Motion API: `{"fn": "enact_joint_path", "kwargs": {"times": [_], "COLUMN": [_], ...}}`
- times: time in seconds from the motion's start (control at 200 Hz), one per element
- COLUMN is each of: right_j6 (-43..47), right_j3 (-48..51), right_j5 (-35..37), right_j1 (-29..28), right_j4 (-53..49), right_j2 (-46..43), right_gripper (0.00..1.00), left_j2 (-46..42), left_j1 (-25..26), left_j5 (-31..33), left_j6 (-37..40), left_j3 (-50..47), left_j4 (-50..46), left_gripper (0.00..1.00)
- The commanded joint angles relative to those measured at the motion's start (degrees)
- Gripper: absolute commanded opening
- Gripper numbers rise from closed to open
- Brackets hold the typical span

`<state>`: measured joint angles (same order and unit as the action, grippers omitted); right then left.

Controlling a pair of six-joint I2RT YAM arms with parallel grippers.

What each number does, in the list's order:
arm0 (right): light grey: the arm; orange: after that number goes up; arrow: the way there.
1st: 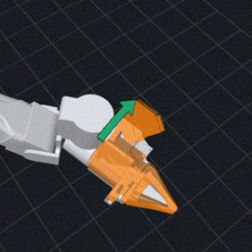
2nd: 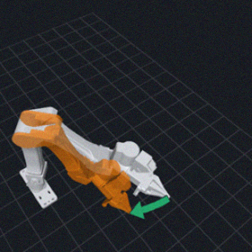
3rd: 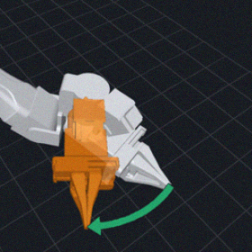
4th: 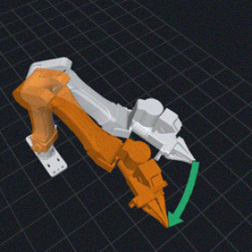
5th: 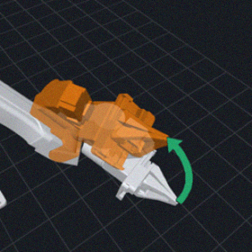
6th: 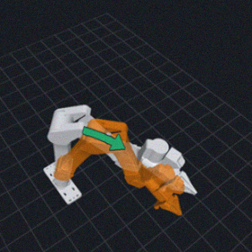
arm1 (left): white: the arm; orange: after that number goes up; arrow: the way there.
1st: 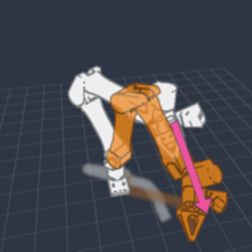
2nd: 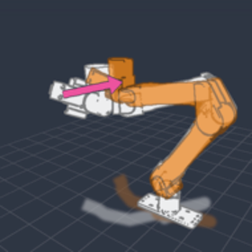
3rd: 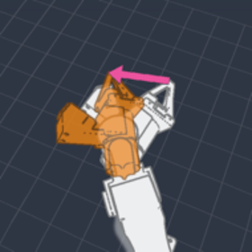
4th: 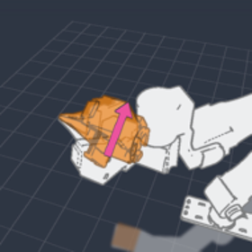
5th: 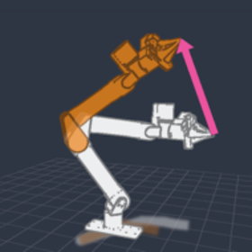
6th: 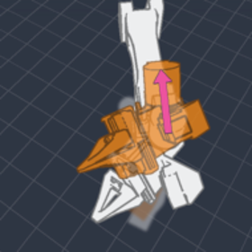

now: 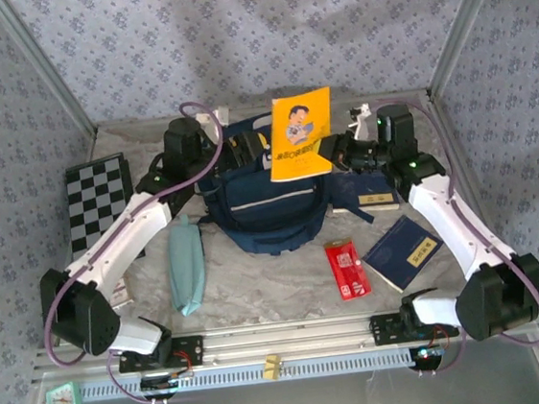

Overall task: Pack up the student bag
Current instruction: Pass the book, then open the student bag at the top-center of the table.

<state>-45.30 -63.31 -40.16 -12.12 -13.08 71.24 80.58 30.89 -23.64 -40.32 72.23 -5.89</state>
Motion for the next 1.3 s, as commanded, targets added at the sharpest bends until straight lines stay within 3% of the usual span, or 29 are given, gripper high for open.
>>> {"fn": "enact_joint_path", "kwargs": {"times": [0.0,0.28,0.505,0.73,0.935,1.104,1.294], "right_j6": [4.88,8.77,7.61,7.9,7.69,7.33,7.29], "right_j3": [0.87,7.66,13.2,14.1,15.5,16.1,16.59], "right_j5": [3.1,10.43,12.63,9.18,7.3,5.5,4.79], "right_j1": [1.86,5.64,9.77,14.36,16.08,17.27,18.36], "right_j4": [-5.84,-19.92,-24.29,-25.06,-23.76,-22.95,-22.59], "right_j2": [-4.77,-12.71,-18.91,-20.92,-21.32,-21.4,-21.7], "right_gripper": [0.0,0.0,0.0,0.0,0.0,0.0,0.0], "left_j2": [-3.81,-2.96,9.2,18.26,23.39,28.08,29.81], "left_j1": [0.47,3.66,10.14,14.99,15.73,15.68,16.17], "left_j5": [5.2,10.26,16.42,17.48,21.0,28.17,23.42], "left_j6": [14.14,38.28,49.91,54.21,54.69,56.37,57.78], "left_j3": [-1.45,-11.4,-4.39,3.86,7.38,11.74,12.56], "left_j4": [-8.21,-9.3,-15.14,-22.66,-25.08,-27.83,-29.28], "left_gripper": [0.61,0.63,0.62,0.6,0.6,0.68,0.78]}}
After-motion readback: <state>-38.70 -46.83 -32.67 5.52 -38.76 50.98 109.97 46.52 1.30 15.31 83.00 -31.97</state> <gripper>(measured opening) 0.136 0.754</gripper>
